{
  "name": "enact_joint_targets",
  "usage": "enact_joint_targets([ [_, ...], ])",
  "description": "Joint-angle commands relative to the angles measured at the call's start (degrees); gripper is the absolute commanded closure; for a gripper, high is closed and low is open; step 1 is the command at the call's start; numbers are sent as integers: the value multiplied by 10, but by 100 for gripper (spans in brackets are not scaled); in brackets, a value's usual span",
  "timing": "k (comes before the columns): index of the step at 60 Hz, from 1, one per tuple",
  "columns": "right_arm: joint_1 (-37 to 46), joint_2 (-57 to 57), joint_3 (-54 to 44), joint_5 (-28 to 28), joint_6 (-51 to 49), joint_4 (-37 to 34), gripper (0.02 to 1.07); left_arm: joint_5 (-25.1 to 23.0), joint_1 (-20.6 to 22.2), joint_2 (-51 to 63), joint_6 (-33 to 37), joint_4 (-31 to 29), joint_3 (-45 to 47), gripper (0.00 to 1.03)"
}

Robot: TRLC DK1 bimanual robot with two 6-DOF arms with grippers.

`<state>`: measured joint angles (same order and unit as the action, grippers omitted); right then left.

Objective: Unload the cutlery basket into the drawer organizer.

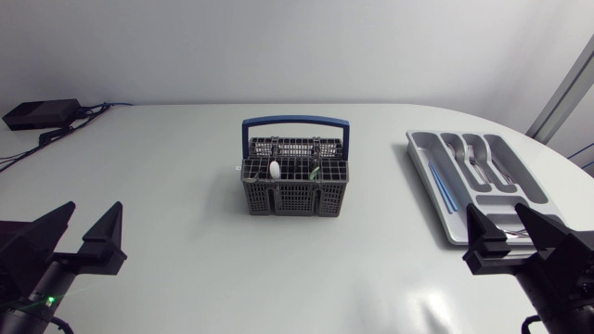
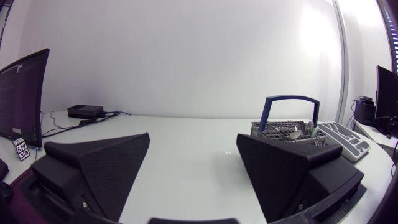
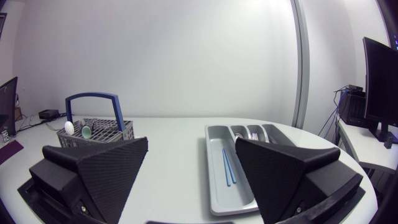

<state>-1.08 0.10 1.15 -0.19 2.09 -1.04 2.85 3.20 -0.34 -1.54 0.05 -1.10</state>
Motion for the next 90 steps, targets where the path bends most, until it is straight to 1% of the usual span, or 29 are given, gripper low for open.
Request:
enact_joint_targets([
  [1, -5, -4, -12, -1, -2, 7, 6, -3, 4, -5, -12, 3, 11, 5],
  [10, -5, -4, -12, -1, -4, 8, 6, -3, 2, -5, -14, 4, 12, 5],
  [16, -5, -4, -12, -1, -3, 9, 6, -3, 0, -5, -29, 6, 12, 5],
  [22, -5, -4, -12, 0, -2, 9, 6, 0, 0, -5, -28, 26, 14, 5],
  [28, -7, -5, -12, 4, -2, 10, 6, 18, 0, -5, -18, 42, 10, 5],
  [44, -13, -4, 11, 14, -3, 10, 6, 41, -14, 5, -15, 53, -26, 6],
  [52, -21, 11, 30, 19, -2, 12, 6, 41, -14, 42, -26, 52, -55, 6],
  [57, -26, 33, 41, 26, -3, 21, 6, 46, -17, 105, -28, 48, -90, 6],
  [63, -27, 65, 58, 27, -3, 28, 6, 46, -9, 169, -48, 46, -126, 6],
  [70, -27, 104, 81, 30, -2, 39, 6, 51, 1, 228, -89, 21, -174, 6],
  [75, -30, 143, 99, 33, -1, 46, 6, 69, 13, 295, -91, -31, -236, 6],
  [78, -32, 170, 111, 34, -1, 50, 6, 73, 26, 331, -89, -69, -271, 6],
  [82, -37, 199, 125, 41, 1, 53, 6, 73, 32, 371, -76, -106, -310, 6],
  [90, -41, 242, 146, 49, 2, 60, 6, 69, 66, 411, -39, -124, -342, 6],
])
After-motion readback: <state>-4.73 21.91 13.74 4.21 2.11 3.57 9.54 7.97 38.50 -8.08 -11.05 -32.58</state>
